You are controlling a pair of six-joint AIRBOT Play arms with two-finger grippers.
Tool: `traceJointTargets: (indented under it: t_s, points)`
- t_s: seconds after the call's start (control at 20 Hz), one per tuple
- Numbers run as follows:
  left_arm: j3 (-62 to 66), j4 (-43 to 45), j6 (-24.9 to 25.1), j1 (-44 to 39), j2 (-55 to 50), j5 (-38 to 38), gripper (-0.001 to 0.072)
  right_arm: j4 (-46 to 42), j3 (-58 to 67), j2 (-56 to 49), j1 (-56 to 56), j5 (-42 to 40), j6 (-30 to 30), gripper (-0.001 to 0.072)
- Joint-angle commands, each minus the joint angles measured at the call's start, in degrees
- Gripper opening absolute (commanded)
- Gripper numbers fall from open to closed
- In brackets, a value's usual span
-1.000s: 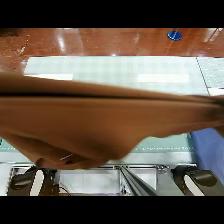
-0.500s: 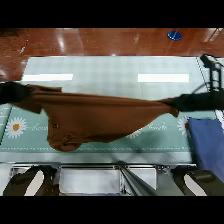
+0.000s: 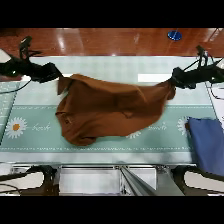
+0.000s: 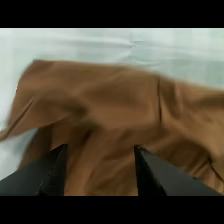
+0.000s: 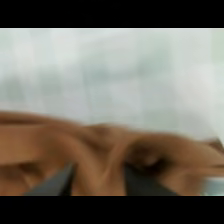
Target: Fold the shirts.
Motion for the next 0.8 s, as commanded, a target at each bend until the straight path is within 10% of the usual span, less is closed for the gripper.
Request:
traceJointTargets:
  t_s: [0.0,0.3,0.75]
  points:
    - [10.0,5.4,-2.4,-0.2,-6.2,-9.8,0.0509,3.6,6.8,-4.7,-5.0,3.1,1.4,0.0421]
    - [-9.0,9.5,-6.0,9.5,8.5,-17.2,0.0509,-14.1,0.7,4.5,-19.1,13.1,-0.5,0.0419]
    - [-55.9,-0.3,-5.1,9.2,34.9,-18.9,0.0508,-3.3,-30.9,16.9,-24.0,0.9,-8.8,0.0411]
